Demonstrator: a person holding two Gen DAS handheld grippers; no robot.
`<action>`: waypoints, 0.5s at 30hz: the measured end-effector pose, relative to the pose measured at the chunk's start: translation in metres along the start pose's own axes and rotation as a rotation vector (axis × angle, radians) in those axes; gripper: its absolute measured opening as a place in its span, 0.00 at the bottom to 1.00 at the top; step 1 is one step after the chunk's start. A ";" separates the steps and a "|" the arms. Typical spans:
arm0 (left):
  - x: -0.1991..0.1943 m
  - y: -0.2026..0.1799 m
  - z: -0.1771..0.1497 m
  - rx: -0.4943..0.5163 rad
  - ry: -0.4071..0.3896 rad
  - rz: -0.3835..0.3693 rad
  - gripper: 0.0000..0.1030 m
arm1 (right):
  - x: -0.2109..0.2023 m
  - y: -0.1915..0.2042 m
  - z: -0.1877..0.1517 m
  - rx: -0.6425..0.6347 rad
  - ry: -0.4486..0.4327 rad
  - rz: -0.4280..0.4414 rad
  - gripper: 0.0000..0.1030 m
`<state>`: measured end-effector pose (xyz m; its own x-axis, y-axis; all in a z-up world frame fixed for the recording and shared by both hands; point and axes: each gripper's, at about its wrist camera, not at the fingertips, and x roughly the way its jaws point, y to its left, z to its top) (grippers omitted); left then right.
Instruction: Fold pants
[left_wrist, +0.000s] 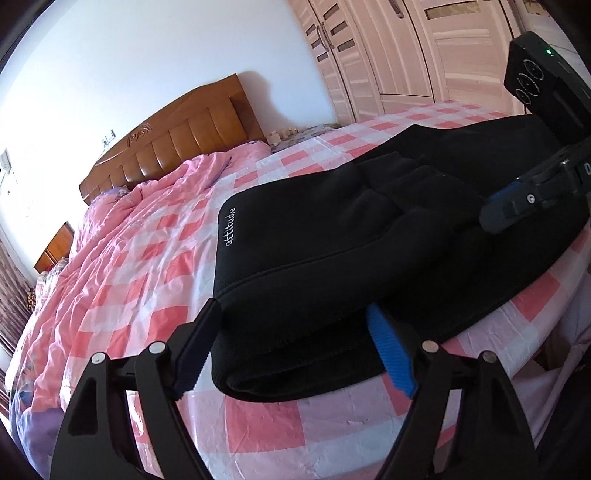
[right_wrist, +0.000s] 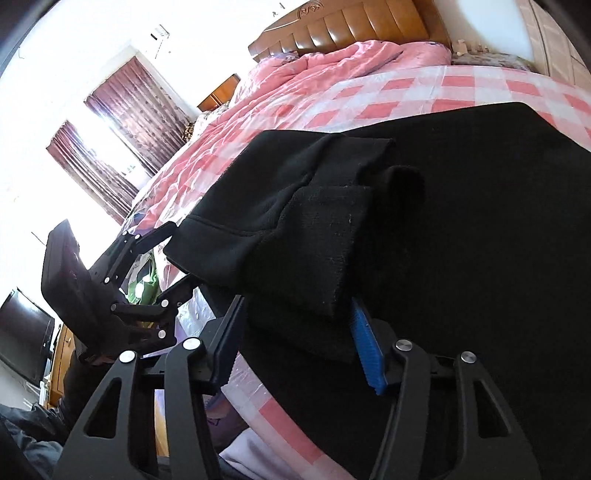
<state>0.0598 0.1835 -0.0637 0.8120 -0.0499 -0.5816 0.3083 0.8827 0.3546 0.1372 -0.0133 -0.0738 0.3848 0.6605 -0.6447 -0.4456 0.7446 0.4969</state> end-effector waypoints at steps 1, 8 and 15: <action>0.000 -0.001 0.000 0.007 0.000 0.000 0.74 | -0.001 0.001 0.000 -0.001 -0.002 0.000 0.51; -0.005 0.000 0.005 0.020 -0.017 -0.040 0.12 | -0.005 0.025 0.008 -0.127 -0.074 -0.075 0.17; -0.034 0.000 0.011 0.046 -0.071 -0.012 0.08 | -0.050 0.052 0.002 -0.222 -0.171 -0.110 0.16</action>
<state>0.0381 0.1800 -0.0359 0.8409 -0.0949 -0.5328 0.3392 0.8595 0.3823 0.0960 -0.0078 -0.0146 0.5630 0.5977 -0.5708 -0.5522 0.7859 0.2784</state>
